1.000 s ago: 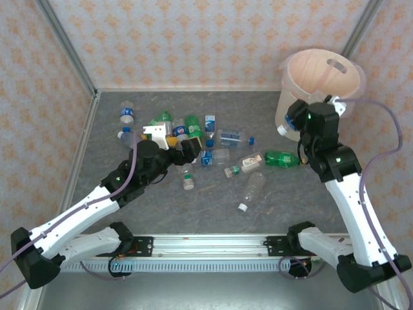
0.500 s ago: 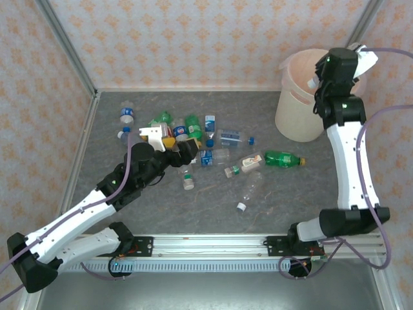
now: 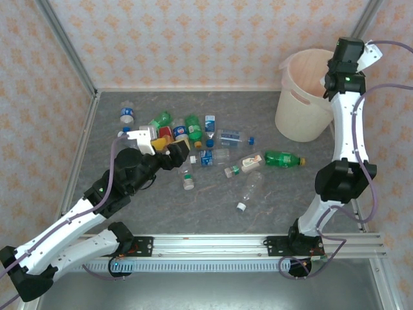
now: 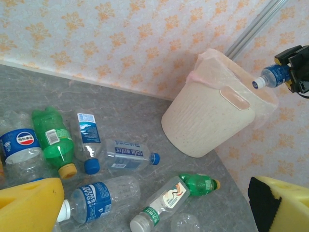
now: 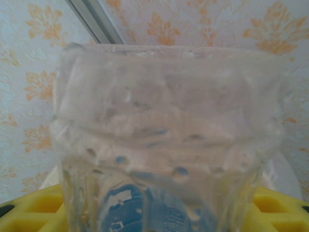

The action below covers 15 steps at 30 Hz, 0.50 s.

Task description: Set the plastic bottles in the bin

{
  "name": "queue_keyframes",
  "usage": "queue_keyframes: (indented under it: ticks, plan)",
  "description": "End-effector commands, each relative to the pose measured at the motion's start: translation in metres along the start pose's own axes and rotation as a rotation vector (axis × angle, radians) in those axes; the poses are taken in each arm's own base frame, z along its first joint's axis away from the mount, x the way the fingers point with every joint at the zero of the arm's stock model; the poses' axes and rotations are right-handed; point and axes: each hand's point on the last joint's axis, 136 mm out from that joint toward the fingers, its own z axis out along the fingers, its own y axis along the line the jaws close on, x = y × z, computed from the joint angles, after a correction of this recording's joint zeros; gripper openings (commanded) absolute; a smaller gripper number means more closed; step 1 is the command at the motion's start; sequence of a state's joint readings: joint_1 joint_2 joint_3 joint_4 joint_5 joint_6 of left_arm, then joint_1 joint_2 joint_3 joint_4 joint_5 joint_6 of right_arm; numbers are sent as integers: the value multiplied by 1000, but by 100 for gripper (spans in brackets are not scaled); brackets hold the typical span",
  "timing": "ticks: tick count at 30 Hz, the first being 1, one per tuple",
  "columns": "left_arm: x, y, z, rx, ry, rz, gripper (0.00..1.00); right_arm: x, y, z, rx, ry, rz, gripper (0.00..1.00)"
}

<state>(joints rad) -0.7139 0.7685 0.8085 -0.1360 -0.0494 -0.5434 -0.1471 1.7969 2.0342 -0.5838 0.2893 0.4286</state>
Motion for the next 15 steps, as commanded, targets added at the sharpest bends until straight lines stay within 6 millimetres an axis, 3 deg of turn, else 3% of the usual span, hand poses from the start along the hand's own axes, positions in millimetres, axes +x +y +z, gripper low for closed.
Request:
queue_keyframes:
  ticks: [1, 6, 10, 15]
  plan:
    - [5, 7, -5, -31, 9, 37, 99, 0, 4, 2, -2, 20, -21, 59]
    - [6, 9, -5, -33, 3, 36, 99, 16, 5, 11, -4, 72, -44, 59]
    - [6, 14, -3, -62, 1, 36, 99, 24, 4, 13, -8, 93, -66, 64]
    - [5, 12, -2, -56, -1, 37, 99, 17, 6, 4, -33, 86, -60, 88]
